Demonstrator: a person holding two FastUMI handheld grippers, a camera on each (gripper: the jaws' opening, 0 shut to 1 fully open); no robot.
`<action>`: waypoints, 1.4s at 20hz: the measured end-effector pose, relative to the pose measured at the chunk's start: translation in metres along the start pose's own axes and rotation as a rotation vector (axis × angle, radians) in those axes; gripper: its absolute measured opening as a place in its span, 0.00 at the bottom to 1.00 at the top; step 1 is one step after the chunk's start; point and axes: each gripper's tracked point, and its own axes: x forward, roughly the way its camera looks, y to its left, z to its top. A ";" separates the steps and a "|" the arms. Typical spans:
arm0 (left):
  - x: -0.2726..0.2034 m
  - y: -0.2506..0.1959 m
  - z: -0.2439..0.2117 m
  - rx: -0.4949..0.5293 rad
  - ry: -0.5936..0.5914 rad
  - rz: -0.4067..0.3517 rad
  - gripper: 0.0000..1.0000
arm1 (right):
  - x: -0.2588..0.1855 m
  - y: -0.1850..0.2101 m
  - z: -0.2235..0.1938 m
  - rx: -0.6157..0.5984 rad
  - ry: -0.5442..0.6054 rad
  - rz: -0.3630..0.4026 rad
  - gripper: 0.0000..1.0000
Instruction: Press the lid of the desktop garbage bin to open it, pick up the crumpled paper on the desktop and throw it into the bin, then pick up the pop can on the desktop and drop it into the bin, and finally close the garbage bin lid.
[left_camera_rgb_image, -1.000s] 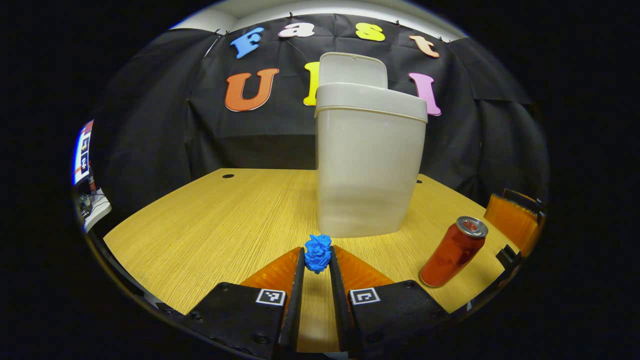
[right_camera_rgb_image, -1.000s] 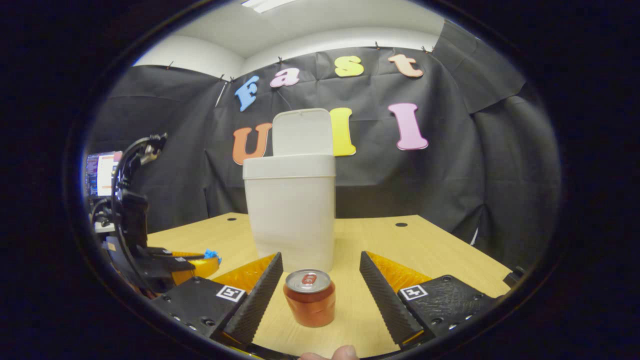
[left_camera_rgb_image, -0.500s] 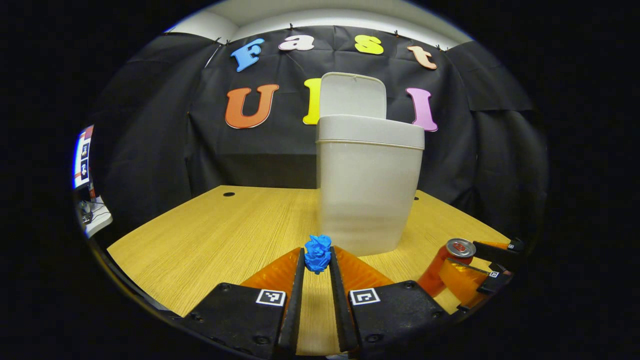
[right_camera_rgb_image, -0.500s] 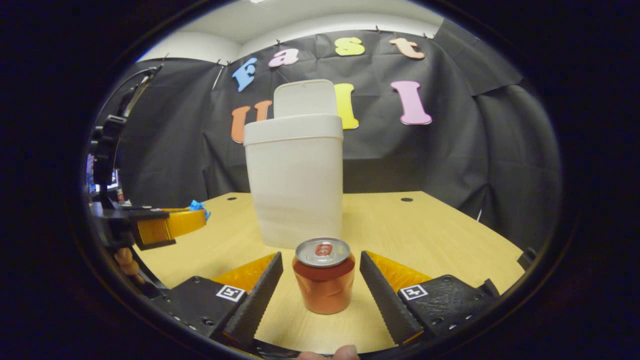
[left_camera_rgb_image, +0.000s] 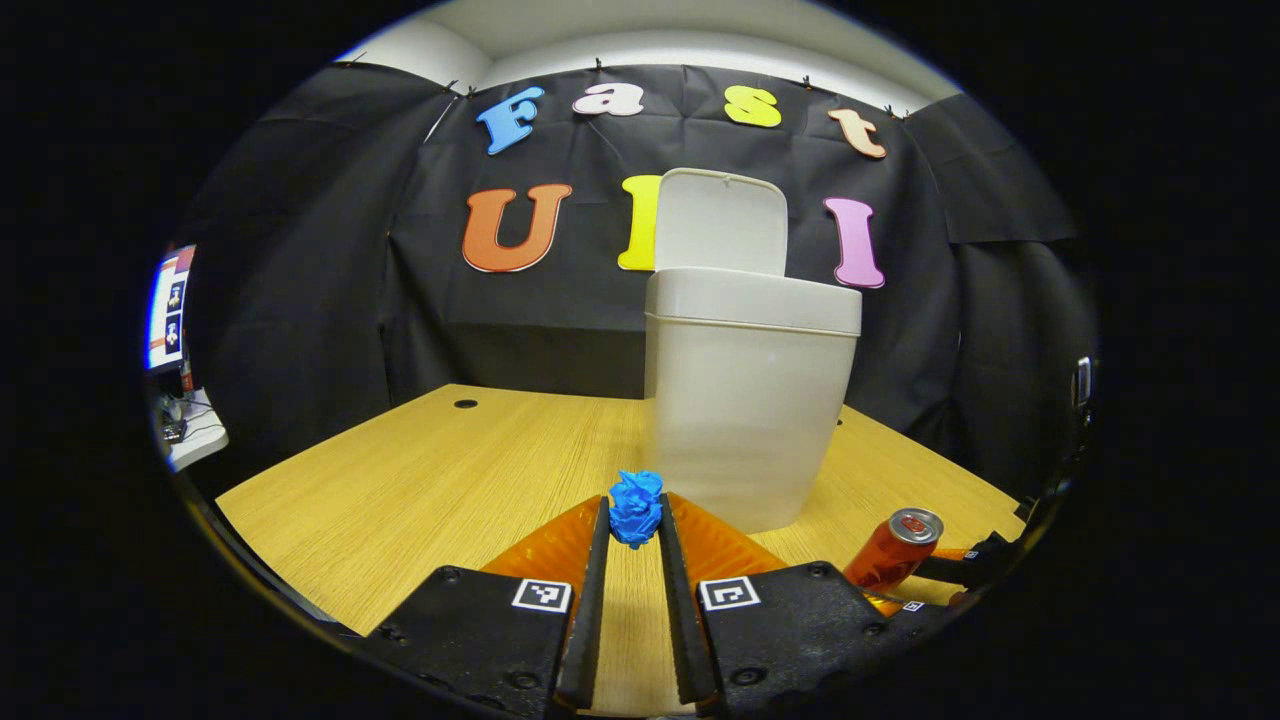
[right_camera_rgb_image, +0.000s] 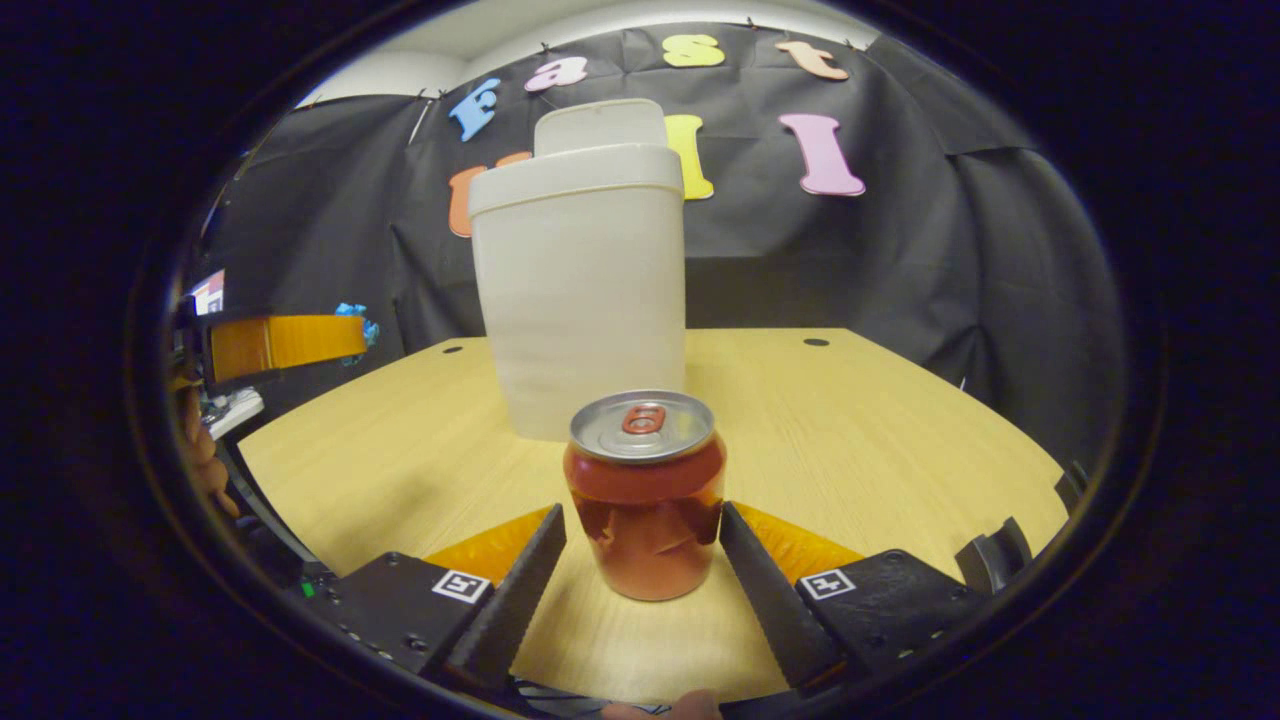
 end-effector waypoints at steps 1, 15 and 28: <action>0.001 0.001 0.003 0.000 -0.007 0.003 0.32 | 0.001 -0.001 -0.003 0.006 0.009 -0.004 0.96; 0.023 0.000 0.084 0.036 -0.142 -0.017 0.32 | 0.007 -0.012 -0.010 0.036 0.060 -0.013 0.83; 0.091 -0.046 0.202 0.067 -0.292 -0.110 0.32 | 0.004 -0.046 0.022 0.048 -0.001 0.024 0.81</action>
